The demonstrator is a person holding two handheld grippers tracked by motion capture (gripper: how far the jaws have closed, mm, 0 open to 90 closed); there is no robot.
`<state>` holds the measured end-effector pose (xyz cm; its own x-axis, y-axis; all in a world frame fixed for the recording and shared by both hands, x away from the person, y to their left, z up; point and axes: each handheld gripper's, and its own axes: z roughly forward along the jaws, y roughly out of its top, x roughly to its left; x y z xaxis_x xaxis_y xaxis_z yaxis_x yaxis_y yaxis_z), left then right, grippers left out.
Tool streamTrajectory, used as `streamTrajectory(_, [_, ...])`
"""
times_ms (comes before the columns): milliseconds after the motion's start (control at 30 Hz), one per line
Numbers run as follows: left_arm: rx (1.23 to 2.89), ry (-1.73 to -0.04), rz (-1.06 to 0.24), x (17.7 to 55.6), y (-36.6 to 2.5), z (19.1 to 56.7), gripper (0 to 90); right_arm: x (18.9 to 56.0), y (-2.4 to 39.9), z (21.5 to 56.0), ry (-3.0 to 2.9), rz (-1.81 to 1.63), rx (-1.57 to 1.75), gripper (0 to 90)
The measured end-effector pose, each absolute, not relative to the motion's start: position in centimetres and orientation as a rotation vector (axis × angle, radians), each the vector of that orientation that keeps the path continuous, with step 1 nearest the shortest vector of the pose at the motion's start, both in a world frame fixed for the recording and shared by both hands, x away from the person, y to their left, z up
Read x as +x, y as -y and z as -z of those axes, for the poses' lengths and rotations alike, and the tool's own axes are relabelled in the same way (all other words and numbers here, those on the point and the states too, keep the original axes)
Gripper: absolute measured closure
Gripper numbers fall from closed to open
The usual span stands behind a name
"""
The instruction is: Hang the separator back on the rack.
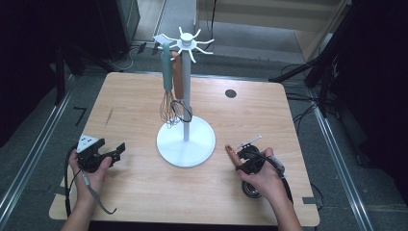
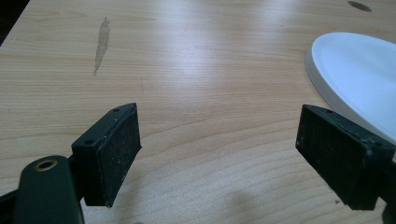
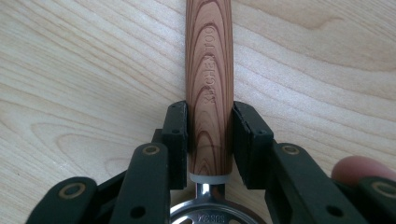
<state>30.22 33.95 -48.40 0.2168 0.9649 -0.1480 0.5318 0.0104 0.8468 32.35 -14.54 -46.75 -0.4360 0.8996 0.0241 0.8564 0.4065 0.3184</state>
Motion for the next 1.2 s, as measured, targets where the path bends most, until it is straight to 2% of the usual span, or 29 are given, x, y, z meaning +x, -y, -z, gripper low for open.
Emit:
streamTrajectory(500, [1.639,-1.424,-0.638,30.2,-34.0,48.4,14.2,31.8,14.8,46.4,-2.438,-0.553,1.513,70.9])
streamTrajectory(1200, [1.609,-1.436,-0.660,30.5,-34.0,48.4,14.3,29.9,16.3,44.1,-2.206,-1.020,1.412,70.9])
